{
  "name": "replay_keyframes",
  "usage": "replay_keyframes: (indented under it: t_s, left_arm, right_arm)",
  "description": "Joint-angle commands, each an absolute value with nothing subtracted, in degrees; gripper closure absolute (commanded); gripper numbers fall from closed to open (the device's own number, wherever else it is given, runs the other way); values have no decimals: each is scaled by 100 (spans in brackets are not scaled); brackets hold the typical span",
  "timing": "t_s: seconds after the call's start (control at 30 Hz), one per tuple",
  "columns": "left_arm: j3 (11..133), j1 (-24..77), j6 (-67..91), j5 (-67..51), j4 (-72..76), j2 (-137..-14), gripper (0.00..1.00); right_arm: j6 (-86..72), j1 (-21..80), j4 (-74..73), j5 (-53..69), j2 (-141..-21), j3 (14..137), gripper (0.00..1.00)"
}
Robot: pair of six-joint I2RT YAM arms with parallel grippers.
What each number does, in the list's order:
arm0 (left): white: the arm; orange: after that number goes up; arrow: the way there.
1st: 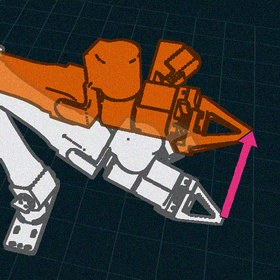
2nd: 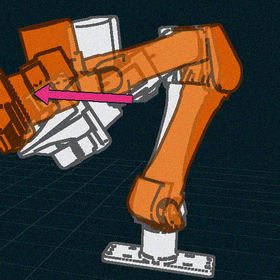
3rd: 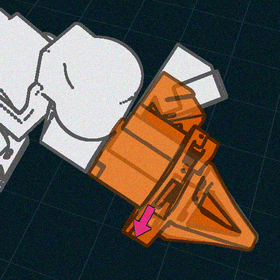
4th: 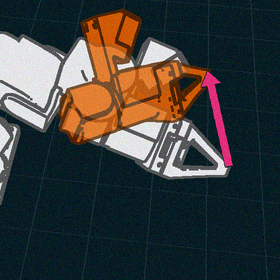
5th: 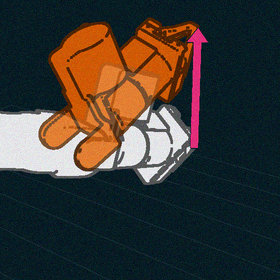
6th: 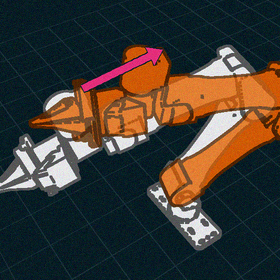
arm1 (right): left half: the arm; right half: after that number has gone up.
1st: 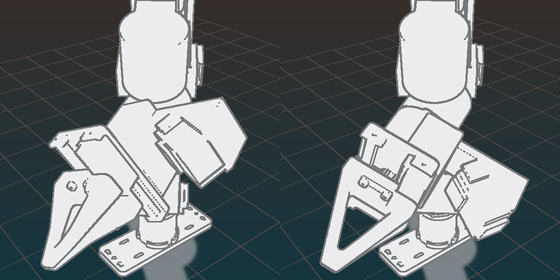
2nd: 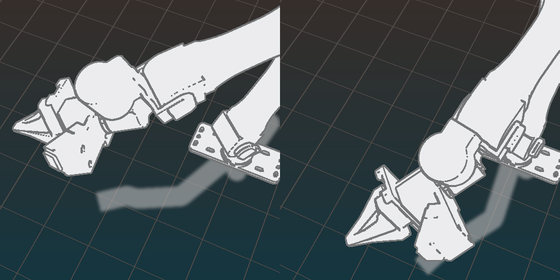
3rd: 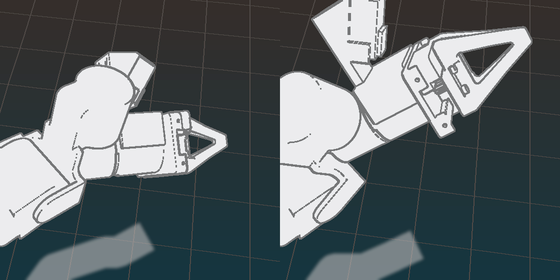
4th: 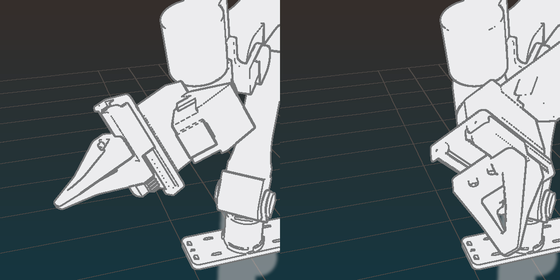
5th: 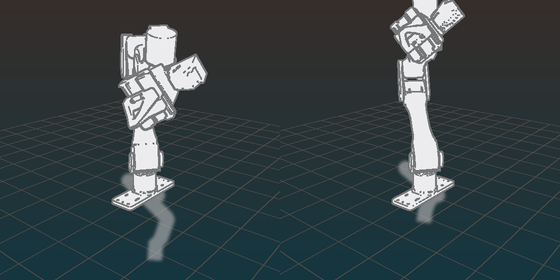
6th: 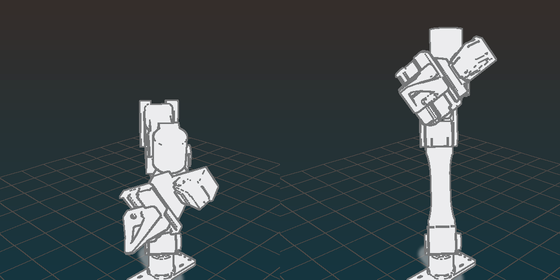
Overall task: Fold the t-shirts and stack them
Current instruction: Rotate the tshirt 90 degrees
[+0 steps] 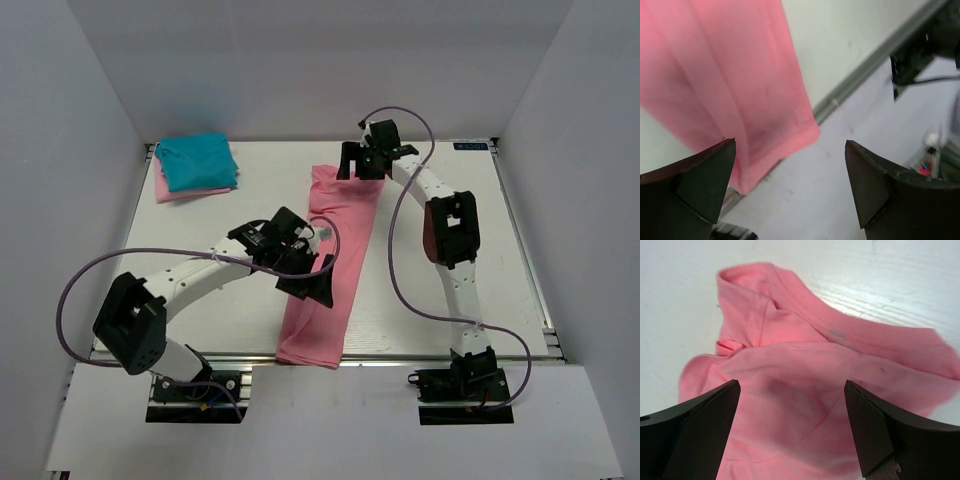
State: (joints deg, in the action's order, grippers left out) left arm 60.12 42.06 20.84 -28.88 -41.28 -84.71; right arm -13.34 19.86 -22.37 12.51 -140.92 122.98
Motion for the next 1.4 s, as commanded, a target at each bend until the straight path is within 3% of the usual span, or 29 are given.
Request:
replay_keyframes:
  t_s: [0.0, 0.23, 0.4, 0.63, 1.03, 1.2, 1.37]
  left_arm:
    - [6336, 4131, 2082, -1664, -4174, -7973, 0]
    - [6469, 4026, 2741, 1251, -4174, -7304, 0]
    - [6793, 3622, 3304, 1819, -4631, -7865, 0]
    - [6258, 3138, 3357, 1819, -4052, -7726, 0]
    - [6363, 2356, 3067, 1223, -3464, -8455, 0]
    - [6669, 2197, 2585, 704, -3146, -8963, 0]
    - [7075, 2197, 2338, 431, -3340, -9369, 0]
  right_arm:
    - [-1151, 2091, -2267, 784, -13088, 12044, 10]
    - [-1345, 2600, -2514, 290, -12139, 10583, 10]
    - [-1634, 2988, -2767, -350, -12137, 9985, 10]
    - [-2083, 2997, -3286, -641, -12962, 10238, 10]
    - [-1838, 2356, -3657, -327, -15098, 13226, 10]
    - [-1354, 2092, -1982, 341, -15047, 13227, 10]
    - [-914, 2109, -1731, 632, -14189, 13263, 10]
